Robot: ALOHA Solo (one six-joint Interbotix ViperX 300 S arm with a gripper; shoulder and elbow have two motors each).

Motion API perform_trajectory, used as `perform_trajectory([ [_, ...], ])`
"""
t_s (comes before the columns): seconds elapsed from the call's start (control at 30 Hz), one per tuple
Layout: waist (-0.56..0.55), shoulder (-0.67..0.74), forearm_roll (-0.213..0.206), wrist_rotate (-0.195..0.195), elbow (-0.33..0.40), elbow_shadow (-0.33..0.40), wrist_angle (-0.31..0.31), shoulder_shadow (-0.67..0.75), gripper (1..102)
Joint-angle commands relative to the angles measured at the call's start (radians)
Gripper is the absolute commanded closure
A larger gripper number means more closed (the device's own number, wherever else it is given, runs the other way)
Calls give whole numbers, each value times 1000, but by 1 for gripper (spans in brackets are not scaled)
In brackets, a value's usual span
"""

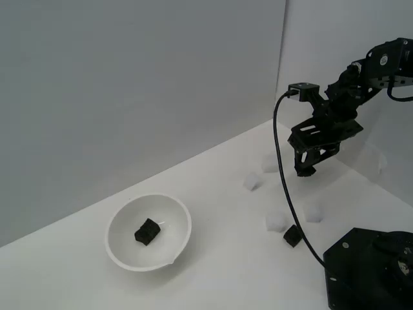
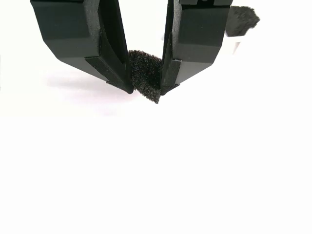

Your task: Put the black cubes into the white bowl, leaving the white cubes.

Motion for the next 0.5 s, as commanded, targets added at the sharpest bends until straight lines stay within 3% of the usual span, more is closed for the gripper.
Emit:
perform_trajectory([
  [0.0,-3,78,-20,15,-17,-21,21,86,100],
  [0.2,-104,196,-67,8,-41,-48,77,206,100],
  [0.47,-302,324,-115,-71,-43,-49,77,330,100],
])
